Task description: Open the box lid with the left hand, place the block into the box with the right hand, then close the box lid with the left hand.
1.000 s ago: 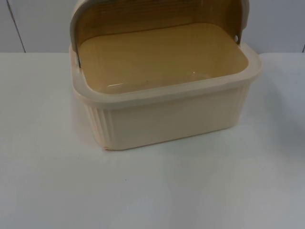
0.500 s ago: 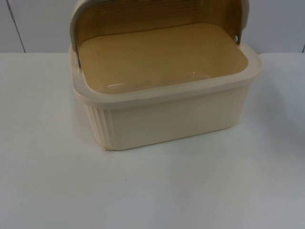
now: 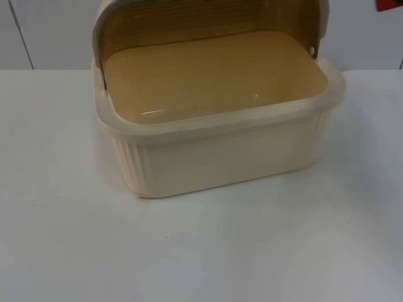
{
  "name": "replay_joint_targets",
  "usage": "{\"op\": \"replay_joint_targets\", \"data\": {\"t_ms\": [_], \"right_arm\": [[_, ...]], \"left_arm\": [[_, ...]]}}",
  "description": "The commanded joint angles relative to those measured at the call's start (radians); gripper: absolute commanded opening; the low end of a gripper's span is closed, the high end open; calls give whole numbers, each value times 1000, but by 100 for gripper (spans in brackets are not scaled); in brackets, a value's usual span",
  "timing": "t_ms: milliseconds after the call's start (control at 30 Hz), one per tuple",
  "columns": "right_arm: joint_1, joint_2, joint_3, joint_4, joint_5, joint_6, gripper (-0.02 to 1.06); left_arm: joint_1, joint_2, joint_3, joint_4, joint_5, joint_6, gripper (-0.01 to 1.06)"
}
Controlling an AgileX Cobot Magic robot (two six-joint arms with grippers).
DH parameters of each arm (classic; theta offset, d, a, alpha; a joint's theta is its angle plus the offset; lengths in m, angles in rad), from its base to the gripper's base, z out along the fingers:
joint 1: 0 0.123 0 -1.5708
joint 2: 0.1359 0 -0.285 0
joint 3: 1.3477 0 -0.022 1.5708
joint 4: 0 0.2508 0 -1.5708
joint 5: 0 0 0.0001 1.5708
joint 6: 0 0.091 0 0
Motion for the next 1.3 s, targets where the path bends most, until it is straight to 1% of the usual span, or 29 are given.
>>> {"op": "replay_joint_targets", "data": {"t_ms": [0,33,67,133,200,267,400,500,533,567,600,667,733,967,1267], "right_arm": [[2,52,-1,1,-100,17,0],[2,97,-1,1,-135,33,0],[2,97,-1,1,-135,33,0],[2,197,-1,1,-209,38,0],[2,245,-1,-2,-257,38,0],[2,270,-6,-2,-275,38,0],[2,313,-56,-10,-266,38,0],[2,370,-146,-10,-234,38,0],[2,370,-146,-10,-234,38,0],[2,387,-176,-15,-216,38,0],[10,402,-193,-34,-206,38,0],[31,429,-221,-108,-183,38,0],[61,456,-237,-139,-172,38,0],[92,534,-275,-139,-176,38,0],[92,620,-394,-134,-119,38,0]], "left_arm": [[-5,-5,-3,-11,-6,-2,104],[-5,-5,-3,-11,-6,-2,104],[-5,-5,-3,-11,-6,-2,104],[-5,-5,-3,-11,-6,-2,104],[-5,-5,-3,-11,-6,-2,104],[-5,-5,-3,-11,-6,-2,104],[-5,-5,-3,-11,-6,-2,104],[-5,-5,-3,-11,10,-2,104],[-5,-5,-3,-11,10,-2,104],[-5,-5,-3,-7,15,-2,104],[-5,-5,-3,2,17,-2,104],[-5,-5,-3,12,19,-2,104],[-5,-5,-3,14,19,-2,104],[-5,-5,-3,14,21,-2,104],[-5,-5,-3,5,22,-2,104]]}}
